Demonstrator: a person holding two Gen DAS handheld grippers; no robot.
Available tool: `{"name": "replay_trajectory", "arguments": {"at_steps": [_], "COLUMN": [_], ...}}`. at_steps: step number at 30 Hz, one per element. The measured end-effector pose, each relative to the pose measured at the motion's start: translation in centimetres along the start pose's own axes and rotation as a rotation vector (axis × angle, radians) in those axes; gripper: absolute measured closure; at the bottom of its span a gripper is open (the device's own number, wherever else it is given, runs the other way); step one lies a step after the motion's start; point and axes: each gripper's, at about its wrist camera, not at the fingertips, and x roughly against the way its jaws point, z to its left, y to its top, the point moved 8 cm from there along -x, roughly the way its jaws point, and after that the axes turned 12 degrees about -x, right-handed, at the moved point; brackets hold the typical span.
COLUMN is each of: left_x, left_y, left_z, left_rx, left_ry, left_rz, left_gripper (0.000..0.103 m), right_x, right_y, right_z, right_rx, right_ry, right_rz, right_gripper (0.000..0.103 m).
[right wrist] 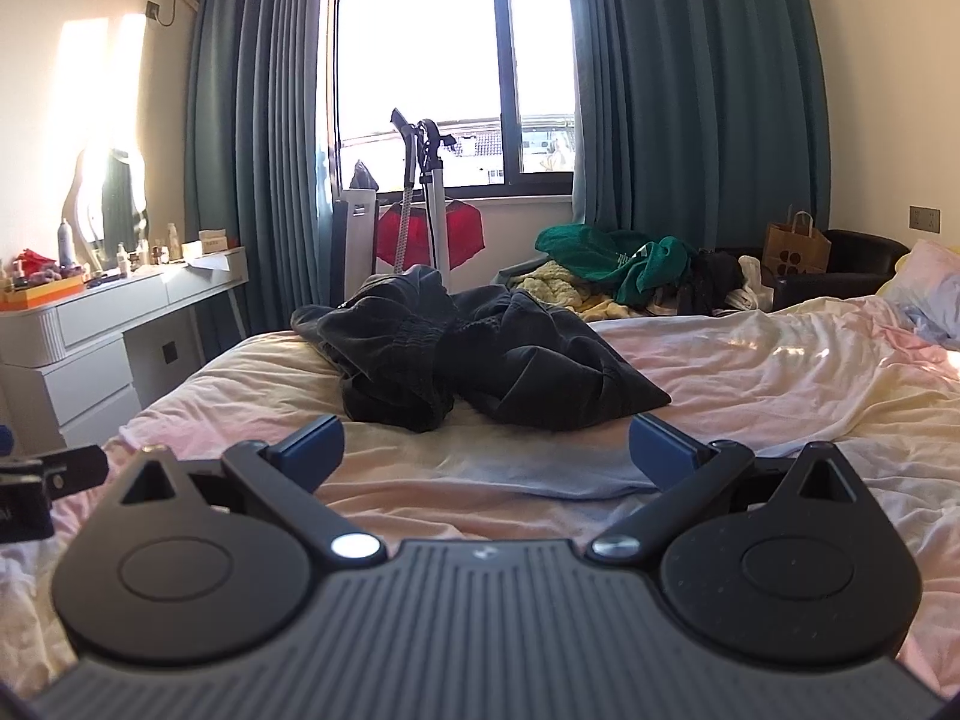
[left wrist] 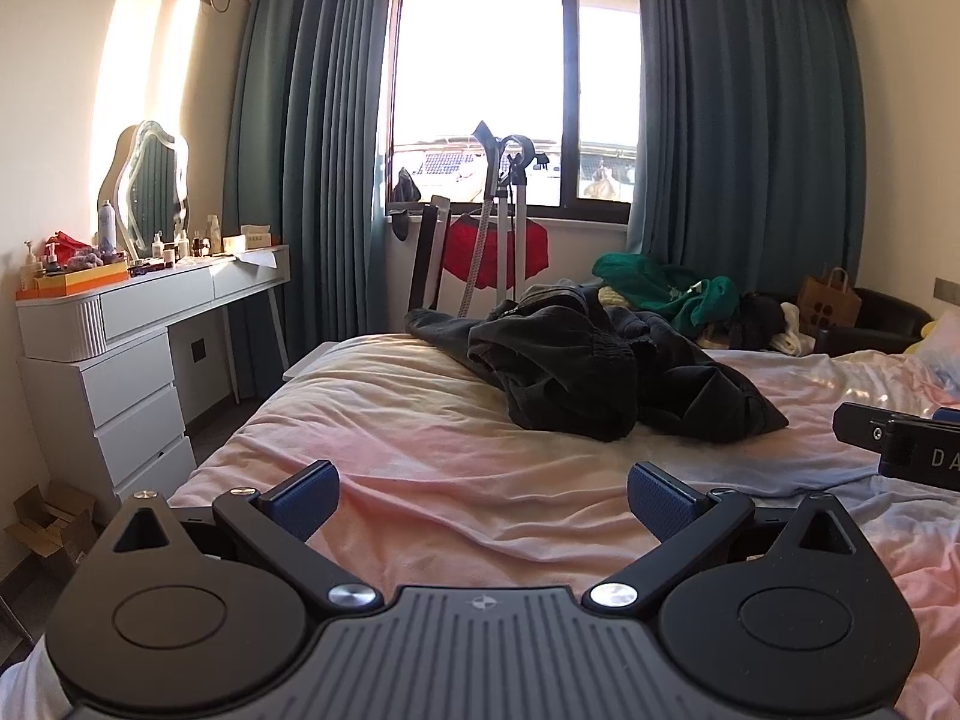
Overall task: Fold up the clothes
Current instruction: 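Move both grippers toward the black sweatpants on the bed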
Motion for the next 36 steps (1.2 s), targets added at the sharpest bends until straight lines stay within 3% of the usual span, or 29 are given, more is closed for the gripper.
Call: {"name": "replay_trajectory", "arguments": {"at_steps": [8, 20, 28, 36], "left_x": [-1.2, -3.0, -8.7, -17.5], "left_y": [-1.6, -1.8, -0.3, 1.8], "left_z": [-0.1, -1.7, -5.4, -10.2], "left_rx": [0.026, -0.073, -0.21, -0.258], "left_ry": [-0.012, 0.02, -0.036, -0.048], "left_rz": [0.039, 0.036, 0.043, 0.05], "left_gripper": [0.0, 0.0, 0.0, 0.0], "right_x": [0.3, 0.6, 0.2, -0.5], "right_y": [0.4, 1.7, 2.2, 2.6], "right_z": [-0.2, -1.3, -3.4, -5.8], "right_rx": [-0.001, -0.033, -0.126, -0.195], "right_ry": [0.027, 0.029, 0.026, 0.009], "right_rz": [-0.039, -0.081, -0.087, -0.106], "right_gripper": [0.0, 0.0, 0.0, 0.0]}}
